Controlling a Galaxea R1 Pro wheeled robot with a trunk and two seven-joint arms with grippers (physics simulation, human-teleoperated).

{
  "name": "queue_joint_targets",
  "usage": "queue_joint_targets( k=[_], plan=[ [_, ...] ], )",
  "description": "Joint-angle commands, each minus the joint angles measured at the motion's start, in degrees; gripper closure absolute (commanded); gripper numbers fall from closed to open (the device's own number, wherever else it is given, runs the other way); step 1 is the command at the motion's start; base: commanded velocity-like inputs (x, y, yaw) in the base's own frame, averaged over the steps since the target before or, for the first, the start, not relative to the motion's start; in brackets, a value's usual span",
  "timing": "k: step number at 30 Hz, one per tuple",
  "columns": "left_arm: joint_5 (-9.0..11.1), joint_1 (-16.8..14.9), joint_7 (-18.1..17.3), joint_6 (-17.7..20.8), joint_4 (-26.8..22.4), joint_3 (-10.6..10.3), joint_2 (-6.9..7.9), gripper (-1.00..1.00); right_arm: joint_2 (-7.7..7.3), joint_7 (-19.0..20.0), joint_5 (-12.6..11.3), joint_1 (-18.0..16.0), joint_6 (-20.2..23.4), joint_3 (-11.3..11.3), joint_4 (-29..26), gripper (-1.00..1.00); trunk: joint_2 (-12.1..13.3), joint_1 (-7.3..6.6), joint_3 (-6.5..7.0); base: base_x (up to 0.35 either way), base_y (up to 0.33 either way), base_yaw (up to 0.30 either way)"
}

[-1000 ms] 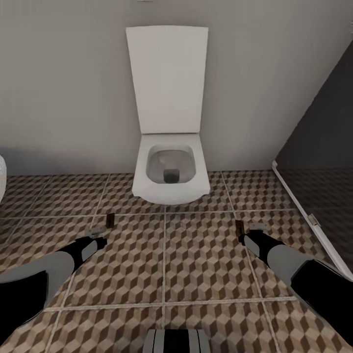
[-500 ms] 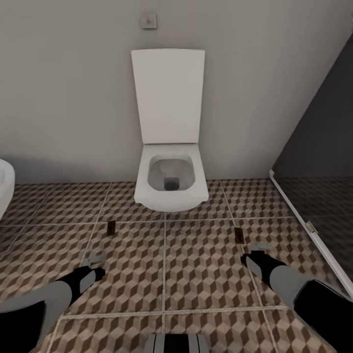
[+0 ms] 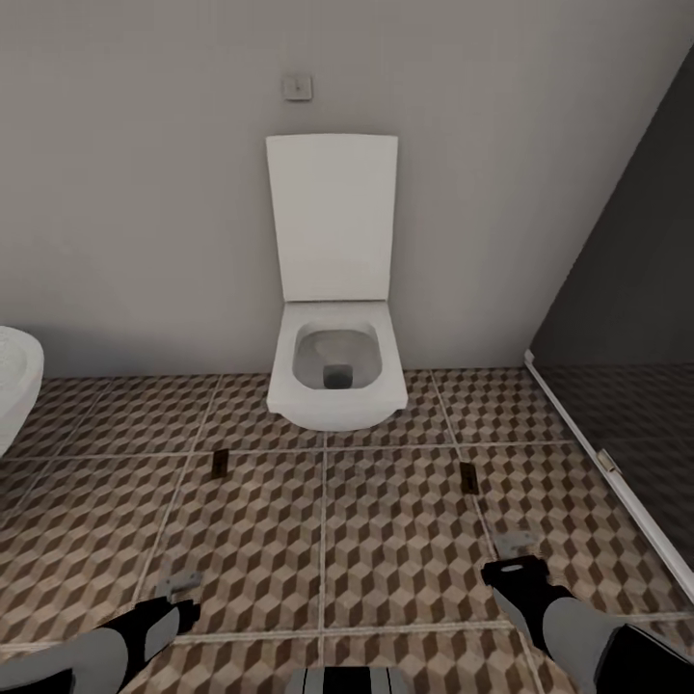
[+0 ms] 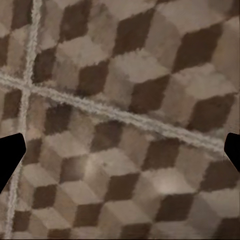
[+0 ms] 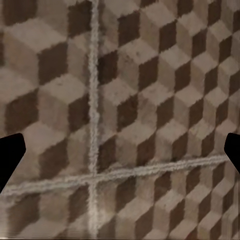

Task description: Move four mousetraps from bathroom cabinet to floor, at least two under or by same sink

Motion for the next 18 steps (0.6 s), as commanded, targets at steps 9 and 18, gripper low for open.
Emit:
queue_joint_targets(
  k=[9,18],
  plan=[
    [0.3,4.0,0.0,-2.5,-1.1,-0.5,0.06,-1.00,-0.04,-0.4,2.3,4.8,-3.1,0.6,-0.1,-1.00,0.1,-0.24,1.96,0.000,0.000,0.000],
    [0.2,6.3,-3.7,-3.3,-1.7,-0.5,-0.18,-1.00,0.03,-0.3,2.6,6.3,-3.6,0.6,-0.1,-1.00,0.2,-0.47,3.96,0.000,0.000,0.000]
  ],
)
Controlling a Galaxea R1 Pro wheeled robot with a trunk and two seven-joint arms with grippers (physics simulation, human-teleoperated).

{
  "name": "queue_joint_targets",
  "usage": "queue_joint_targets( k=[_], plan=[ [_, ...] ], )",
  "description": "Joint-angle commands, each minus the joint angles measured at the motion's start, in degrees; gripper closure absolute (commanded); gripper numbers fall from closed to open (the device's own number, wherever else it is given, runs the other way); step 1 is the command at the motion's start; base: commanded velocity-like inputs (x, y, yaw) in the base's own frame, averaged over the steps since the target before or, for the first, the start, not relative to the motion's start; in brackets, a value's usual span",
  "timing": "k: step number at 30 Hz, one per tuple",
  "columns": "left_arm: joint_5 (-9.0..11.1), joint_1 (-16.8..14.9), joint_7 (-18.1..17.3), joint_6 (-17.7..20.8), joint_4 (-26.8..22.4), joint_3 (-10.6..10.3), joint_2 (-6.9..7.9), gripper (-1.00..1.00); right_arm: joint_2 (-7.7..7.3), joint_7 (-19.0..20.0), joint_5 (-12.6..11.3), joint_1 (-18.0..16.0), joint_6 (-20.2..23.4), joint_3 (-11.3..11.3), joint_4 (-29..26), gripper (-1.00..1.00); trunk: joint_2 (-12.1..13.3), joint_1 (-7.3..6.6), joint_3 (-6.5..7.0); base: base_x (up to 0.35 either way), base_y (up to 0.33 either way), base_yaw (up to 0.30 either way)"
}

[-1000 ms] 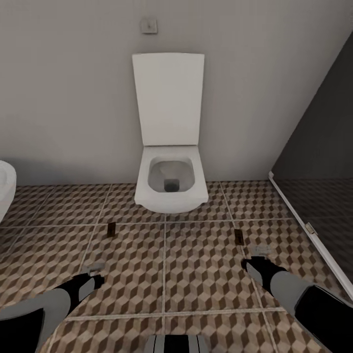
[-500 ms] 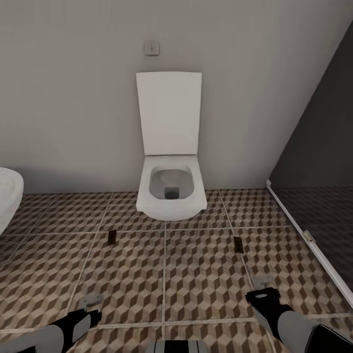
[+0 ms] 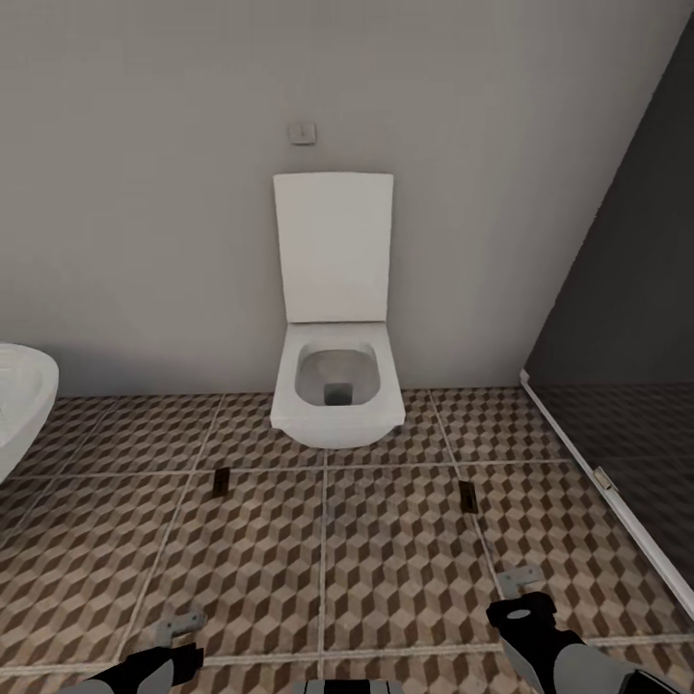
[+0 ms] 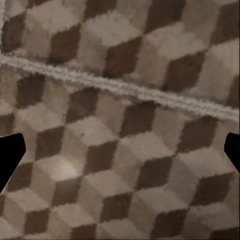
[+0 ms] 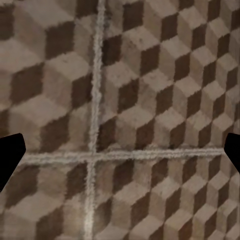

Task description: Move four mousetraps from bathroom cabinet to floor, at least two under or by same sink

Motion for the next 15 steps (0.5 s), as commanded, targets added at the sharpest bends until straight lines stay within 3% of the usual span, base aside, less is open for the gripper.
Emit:
queue_joint_targets(
  k=[1,15],
  plan=[
    [0.3,0.0,0.2,0.1,-0.3,-0.4,0.02,-1.00,-0.03,-0.2,-0.5,0.1,0.1,0.5,-0.1,-1.00,0.0,-0.03,0.19,0.000,0.000,0.000],
    [0.2,0.3,-0.9,0.1,-0.5,-0.4,-0.09,-1.00,-0.02,-0.2,0.0,0.5,0.0,0.5,-0.1,-1.00,0.2,-0.40,3.29,0.000,0.000,0.000]
  ],
)
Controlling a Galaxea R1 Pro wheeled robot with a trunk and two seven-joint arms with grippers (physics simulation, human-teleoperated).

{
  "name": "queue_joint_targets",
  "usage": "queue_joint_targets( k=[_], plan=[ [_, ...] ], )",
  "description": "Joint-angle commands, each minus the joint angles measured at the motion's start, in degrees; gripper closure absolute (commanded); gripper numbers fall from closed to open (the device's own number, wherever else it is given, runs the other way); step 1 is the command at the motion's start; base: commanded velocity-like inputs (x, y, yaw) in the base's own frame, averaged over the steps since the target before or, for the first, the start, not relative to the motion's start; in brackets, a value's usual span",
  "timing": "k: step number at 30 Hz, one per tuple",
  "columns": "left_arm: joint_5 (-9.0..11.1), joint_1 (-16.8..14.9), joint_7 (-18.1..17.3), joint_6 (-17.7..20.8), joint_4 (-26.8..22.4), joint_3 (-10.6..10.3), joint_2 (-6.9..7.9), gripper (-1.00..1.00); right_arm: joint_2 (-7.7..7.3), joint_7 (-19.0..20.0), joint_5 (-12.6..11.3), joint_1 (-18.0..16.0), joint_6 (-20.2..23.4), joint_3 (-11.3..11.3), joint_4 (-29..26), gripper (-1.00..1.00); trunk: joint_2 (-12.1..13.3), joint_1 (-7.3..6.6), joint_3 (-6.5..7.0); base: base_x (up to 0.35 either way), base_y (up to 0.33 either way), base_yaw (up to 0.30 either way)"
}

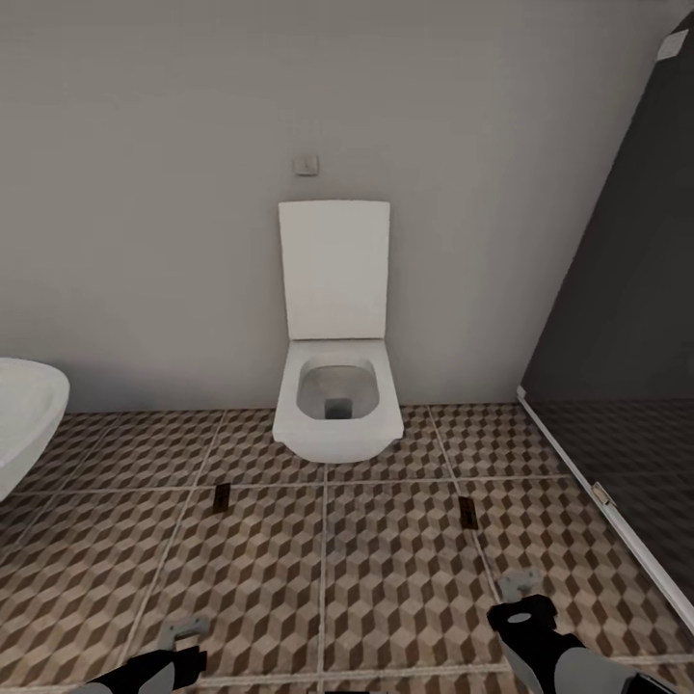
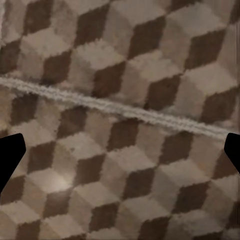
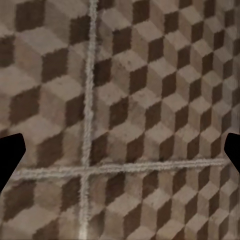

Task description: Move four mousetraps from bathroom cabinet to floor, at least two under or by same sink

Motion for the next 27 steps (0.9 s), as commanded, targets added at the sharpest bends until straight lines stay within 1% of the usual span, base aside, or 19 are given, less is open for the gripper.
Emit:
queue_joint_targets(
  k=[1,7,10,16,21,27],
  plan=[
    [0.3,0.0,0.4,0.1,-0.3,-0.4,0.07,-1.00,-0.03,-0.2,-0.5,0.0,0.1,0.5,-0.1,-1.00,0.0,-0.03,0.18,0.000,0.000,0.000],
    [0.3,0.1,0.4,0.1,-0.3,-0.4,0.02,-1.00,0.02,-0.2,-0.4,1.5,0.0,0.5,-0.2,-1.00,0.1,-0.19,1.51,0.000,0.000,0.000],
    [0.2,0.5,0.4,0.1,-0.4,-0.4,-0.02,-1.00,0.04,-0.2,-0.2,2.7,-1.2,0.5,-0.3,-1.00,0.2,-0.30,2.17,0.000,0.000,0.000],
    [0.2,0.8,0.4,0.1,-0.5,-0.4,-0.26,-1.00,0.05,-0.2,0.1,3.9,-3.8,0.6,-0.3,-1.00,2.6,-1.62,3.25,0.000,0.000,0.000],
    [0.2,1.1,0.4,0.1,-0.5,-0.4,-0.48,-1.00,0.05,-0.2,0.2,5.1,-5.1,0.6,-0.2,-1.00,4.6,-2.72,4.14,0.000,0.000,0.000],
    [0.2,1.7,0.4,-0.3,-0.4,-0.4,-0.59,-1.00,0.05,-0.2,0.2,7.3,-7.7,0.5,-0.3,-1.00,7.0,-4.04,5.22,0.000,0.000,0.000]
  ],
)
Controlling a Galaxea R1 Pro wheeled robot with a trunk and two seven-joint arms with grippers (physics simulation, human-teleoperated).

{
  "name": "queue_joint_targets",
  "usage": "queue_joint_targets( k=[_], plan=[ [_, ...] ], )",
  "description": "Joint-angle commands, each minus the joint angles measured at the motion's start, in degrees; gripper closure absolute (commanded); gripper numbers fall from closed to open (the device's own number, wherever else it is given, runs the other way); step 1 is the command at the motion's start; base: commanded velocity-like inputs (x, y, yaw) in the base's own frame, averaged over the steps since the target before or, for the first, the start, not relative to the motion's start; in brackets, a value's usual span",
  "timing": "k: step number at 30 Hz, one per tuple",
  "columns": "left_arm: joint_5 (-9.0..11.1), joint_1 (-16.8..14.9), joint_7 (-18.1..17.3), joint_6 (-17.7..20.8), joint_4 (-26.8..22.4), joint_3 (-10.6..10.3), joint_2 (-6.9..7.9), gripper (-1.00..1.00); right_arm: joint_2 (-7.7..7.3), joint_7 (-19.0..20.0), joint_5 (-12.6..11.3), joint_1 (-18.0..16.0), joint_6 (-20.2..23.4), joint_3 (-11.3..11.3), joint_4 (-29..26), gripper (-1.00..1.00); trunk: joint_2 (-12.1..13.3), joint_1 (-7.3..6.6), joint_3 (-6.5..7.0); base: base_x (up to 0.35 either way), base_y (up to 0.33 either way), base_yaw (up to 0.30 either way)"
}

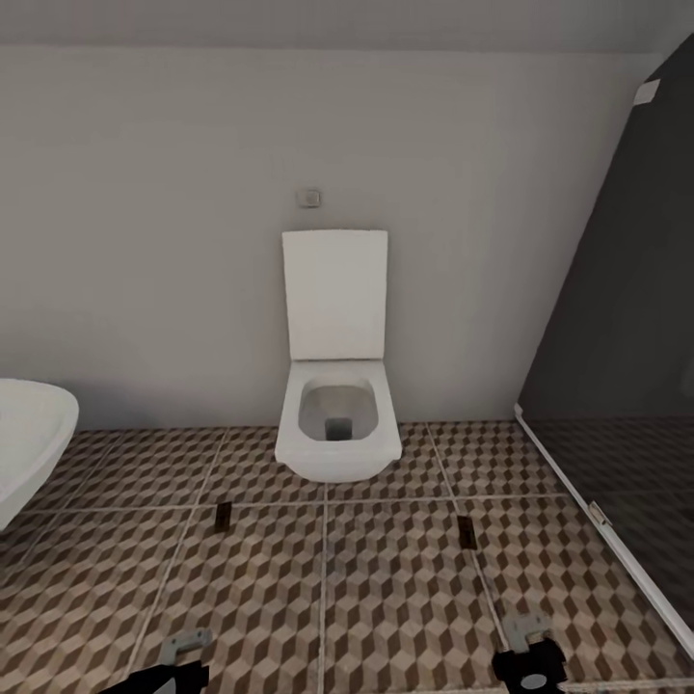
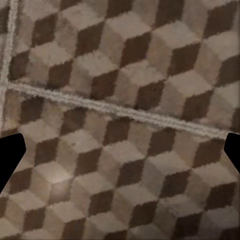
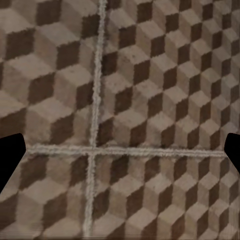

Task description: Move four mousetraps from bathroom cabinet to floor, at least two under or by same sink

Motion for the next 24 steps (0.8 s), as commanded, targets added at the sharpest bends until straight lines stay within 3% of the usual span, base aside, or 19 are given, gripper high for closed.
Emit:
queue_joint_targets(
  k=[1,8,18,24],
  plan=[
    [0.3,0.0,0.5,-0.1,-0.2,-0.4,0.07,-1.00,0.00,-0.1,-0.6,0.4,-0.9,0.5,-0.1,-1.00,0.4,-0.24,0.14,0.000,0.000,0.000],
    [0.4,0.7,0.5,-2.1,-0.2,-0.4,0.04,-1.00,0.71,2.5,-1.0,2.6,-5.5,0.4,0.0,-1.00,3.2,-1.77,1.39,0.000,0.000,0.000],
    [0.5,1.4,0.5,-2.7,-0.2,-0.4,-0.04,-1.00,0.95,10.5,-1.1,5.6,-6.7,0.3,0.1,-1.00,7.2,-3.97,3.19,0.000,0.000,0.000],
    [0.5,2.1,0.5,-2.7,-0.2,-0.4,-0.21,-1.00,1.01,12.5,-1.1,7.2,-6.9,0.3,0.1,-1.00,9.6,-5.29,4.27,0.000,0.000,0.000]
  ],
)
